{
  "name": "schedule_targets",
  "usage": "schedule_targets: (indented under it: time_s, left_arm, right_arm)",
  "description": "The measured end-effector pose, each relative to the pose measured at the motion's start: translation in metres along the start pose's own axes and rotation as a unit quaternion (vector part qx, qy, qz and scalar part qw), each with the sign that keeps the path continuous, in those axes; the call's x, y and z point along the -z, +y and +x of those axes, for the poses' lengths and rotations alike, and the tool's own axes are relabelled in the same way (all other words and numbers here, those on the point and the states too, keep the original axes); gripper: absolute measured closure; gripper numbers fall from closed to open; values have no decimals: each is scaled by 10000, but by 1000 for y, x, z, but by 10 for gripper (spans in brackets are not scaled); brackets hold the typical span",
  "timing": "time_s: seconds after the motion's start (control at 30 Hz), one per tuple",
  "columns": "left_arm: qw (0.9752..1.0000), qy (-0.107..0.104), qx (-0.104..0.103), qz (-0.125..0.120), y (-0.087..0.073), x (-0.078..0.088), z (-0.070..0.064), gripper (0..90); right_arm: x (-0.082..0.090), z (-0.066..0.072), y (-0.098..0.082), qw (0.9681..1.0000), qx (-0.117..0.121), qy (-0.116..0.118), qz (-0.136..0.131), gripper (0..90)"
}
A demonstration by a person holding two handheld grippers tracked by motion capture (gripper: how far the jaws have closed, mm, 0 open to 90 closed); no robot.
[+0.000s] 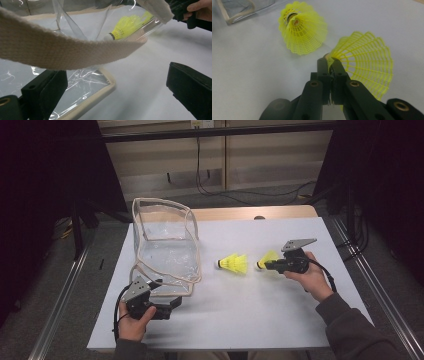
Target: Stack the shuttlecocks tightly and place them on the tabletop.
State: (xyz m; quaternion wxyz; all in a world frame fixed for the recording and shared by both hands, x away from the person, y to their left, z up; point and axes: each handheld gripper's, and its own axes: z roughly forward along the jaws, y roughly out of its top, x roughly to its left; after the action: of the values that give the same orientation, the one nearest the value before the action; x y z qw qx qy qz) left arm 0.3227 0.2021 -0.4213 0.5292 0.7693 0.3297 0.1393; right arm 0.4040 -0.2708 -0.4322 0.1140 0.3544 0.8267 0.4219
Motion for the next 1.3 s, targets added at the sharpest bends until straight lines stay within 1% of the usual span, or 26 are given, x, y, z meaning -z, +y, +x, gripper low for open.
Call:
schedule_targets:
  time_s: [0.1, 0.27, 0.57, 0.9, 1.13, 1.3]
  left_arm:
    - [10000, 2, 1, -2, 0, 0, 0, 36]
    - [10000, 6, 4, -3, 0, 0, 0, 36]
    - [10000, 2, 2, 2, 0, 0, 0, 36]
    - [10000, 16, 8, -6, 0, 0, 0, 36]
    - [10000, 12, 2, -18, 0, 0, 0, 36]
    - [10000, 11, -1, -31, 0, 1, 0, 36]
  right_arm:
    - [2, 0, -2, 10000, -52, 5, 19, 875]
    - [2, -1, -4, 10000, -71, 30, 60, 872]
    - [2, 0, -6, 9998, 24, -13, 183, 873]
    - [0, -1, -8, 9995, -12, -17, 309, 873]
    - [-2, 0, -7, 9997, 44, -16, 229, 881]
    - [-2, 1, -6, 9999, -26, 40, 108, 881]
